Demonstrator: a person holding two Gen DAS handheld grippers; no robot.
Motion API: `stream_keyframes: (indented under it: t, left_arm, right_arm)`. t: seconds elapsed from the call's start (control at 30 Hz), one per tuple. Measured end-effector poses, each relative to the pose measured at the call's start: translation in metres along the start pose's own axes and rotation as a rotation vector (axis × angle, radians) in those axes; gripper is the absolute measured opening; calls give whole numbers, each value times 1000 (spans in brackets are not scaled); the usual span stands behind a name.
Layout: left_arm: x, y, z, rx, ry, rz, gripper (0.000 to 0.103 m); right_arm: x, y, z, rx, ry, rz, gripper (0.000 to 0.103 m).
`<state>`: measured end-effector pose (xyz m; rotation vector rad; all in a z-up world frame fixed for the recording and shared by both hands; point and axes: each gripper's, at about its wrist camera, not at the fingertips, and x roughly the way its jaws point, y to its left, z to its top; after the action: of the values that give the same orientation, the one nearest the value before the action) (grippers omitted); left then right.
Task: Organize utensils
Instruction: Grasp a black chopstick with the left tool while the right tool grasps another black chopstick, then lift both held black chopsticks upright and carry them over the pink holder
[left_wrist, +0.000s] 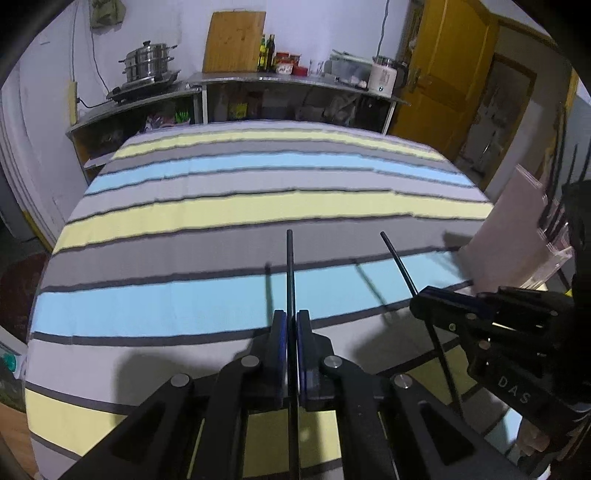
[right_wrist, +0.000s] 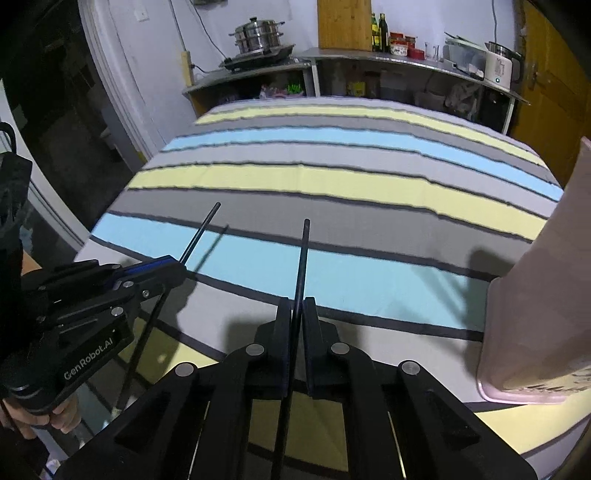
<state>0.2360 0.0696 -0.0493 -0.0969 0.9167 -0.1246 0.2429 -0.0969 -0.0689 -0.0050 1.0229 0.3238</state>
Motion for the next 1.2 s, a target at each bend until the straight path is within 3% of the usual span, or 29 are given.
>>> stream_keyframes:
  t: [0.7, 1.2]
  left_arm:
    - [-104, -30, 25, 39, -148, -111, 5]
    - [-143, -60, 26, 82, -187, -150, 5]
  right_arm:
    - [-110, -8, 12, 54, -204, 38, 5]
    - [-160, -16, 3, 75, -292, 33, 5]
